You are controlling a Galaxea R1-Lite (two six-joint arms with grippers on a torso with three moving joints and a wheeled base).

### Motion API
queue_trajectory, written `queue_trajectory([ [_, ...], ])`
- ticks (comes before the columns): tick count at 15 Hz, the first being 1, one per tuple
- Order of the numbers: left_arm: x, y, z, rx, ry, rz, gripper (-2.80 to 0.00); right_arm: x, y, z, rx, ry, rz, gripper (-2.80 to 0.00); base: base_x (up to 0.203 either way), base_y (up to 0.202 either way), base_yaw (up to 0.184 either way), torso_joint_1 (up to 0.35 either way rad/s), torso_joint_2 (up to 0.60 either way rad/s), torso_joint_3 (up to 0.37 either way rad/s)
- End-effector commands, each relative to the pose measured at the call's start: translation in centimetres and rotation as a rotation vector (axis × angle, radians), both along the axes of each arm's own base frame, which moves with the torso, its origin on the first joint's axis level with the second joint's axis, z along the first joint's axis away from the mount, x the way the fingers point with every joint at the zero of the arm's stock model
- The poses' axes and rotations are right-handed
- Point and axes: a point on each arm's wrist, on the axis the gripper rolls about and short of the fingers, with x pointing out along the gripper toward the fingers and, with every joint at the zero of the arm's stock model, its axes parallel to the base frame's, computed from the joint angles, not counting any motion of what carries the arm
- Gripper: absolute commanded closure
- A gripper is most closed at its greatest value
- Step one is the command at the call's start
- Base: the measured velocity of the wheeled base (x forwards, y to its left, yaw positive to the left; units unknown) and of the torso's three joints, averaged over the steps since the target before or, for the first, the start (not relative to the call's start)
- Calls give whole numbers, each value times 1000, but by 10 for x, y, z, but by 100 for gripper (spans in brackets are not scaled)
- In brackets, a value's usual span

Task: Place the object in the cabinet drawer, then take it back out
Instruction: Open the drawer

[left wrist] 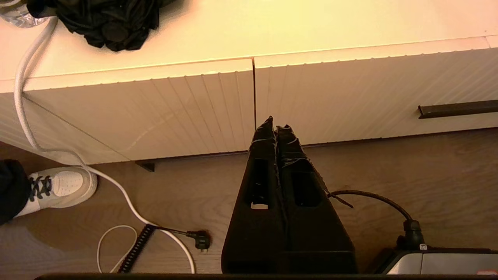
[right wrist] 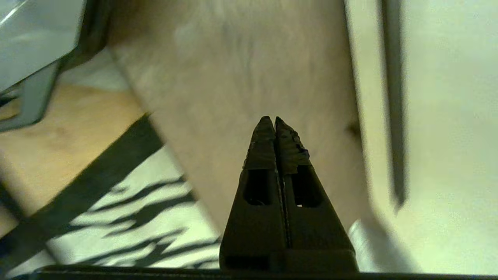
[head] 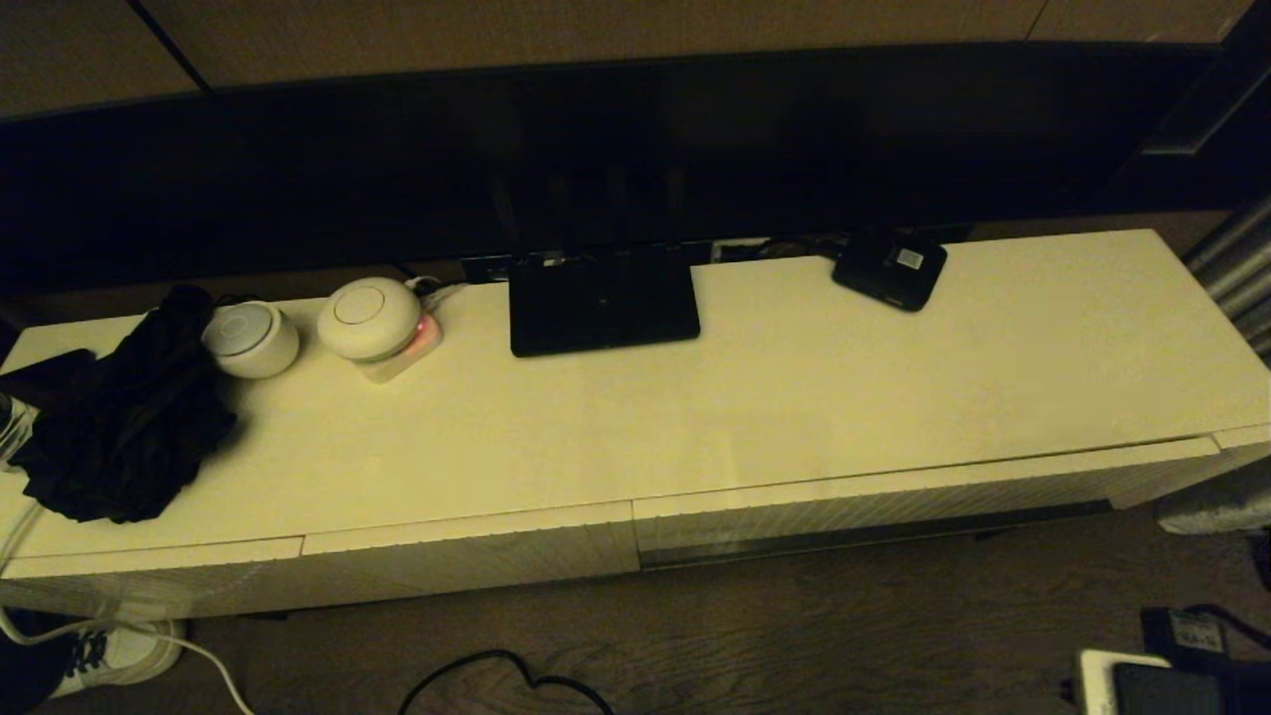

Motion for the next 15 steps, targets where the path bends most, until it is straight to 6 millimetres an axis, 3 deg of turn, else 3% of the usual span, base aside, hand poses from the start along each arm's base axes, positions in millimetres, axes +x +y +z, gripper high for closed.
queue_trajectory([
  [1, 0, 0, -1, 0, 3, 1, 0, 31, 18, -24, -21, 68, 85, 0, 0, 0, 0, 0, 0, 0],
  [4, 0, 0, -1, 0, 3, 1, 0, 41, 39, -31, -36, 13, 204, 0, 0, 0, 0, 0, 0, 0],
  [10, 0, 0, -1, 0, 3, 1, 0, 48, 41, -52, -111, 42, 250, 0, 0, 0, 0, 0, 0, 0],
  [11, 0, 0, -1, 0, 3, 1, 0, 52, 42, -57, -117, 40, 247, -280, 0, 0, 0, 0, 0, 0],
  [15, 0, 0, -1, 0, 3, 1, 0, 62, 47, -68, -116, 28, 249, -280, 0, 0, 0, 0, 0, 0],
])
